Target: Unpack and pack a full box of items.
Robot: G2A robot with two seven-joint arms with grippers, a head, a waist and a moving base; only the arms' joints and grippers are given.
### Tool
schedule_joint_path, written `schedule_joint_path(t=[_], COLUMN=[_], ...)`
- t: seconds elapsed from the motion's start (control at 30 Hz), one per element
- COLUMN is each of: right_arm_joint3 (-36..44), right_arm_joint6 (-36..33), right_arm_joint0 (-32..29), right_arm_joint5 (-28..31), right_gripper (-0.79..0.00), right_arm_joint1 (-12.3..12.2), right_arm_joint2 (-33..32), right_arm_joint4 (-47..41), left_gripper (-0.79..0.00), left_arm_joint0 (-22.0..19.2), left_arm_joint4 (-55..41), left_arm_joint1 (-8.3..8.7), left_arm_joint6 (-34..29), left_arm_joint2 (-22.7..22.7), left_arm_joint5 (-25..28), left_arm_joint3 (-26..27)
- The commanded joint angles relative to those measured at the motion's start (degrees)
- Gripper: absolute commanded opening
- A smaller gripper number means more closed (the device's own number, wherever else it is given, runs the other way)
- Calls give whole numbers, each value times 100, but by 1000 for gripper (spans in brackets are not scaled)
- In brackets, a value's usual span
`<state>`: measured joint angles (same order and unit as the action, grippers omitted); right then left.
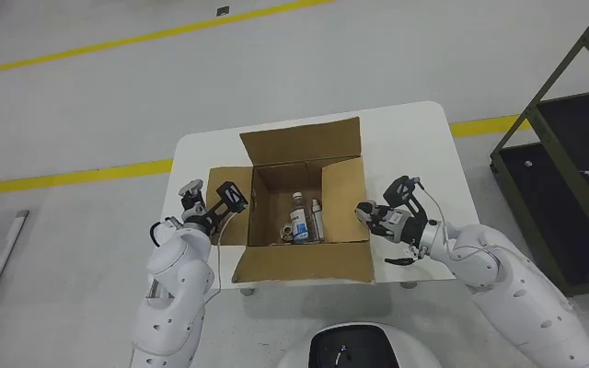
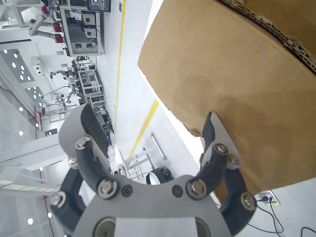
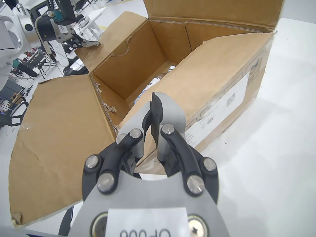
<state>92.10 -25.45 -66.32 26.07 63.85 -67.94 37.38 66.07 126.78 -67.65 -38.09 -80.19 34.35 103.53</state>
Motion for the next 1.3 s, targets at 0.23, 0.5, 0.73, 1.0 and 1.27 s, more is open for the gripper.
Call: schedule_joint_path(t=[0.23,0.5,0.73,1.0,1.27], right_arm_joint3=[85,538,947,969,914], right_arm_joint6=[7,420,762,888,924], right_arm_joint0=[-69,-314,-819,-1399,-1660], right_arm_joint5=[-47,62,133,103,14], right_gripper=[-785,-785,-785,-785,-785], right_arm_joint1=[-1,-40,-128,-197,-205], right_arm_joint2=[-9,-354,-1043,-1625,-1650], right_arm_joint4=[18,-78,-207,-266,1], left_gripper=[0,0,0,0,0], left_arm_joint0=[12,-73,-264,-466,-838], left_arm_joint4=[-30,-45,-925,-1793,-3001], left_arm_joint1=[-12,-22,-108,-220,-355], left_arm_joint6=[-20,-12,289,594,849], left_arm_joint2=[-32,-55,109,840,1623], left_arm_joint5=[-18,-4,-281,-122,378], left_arm_joint3=[42,528,984,1086,683])
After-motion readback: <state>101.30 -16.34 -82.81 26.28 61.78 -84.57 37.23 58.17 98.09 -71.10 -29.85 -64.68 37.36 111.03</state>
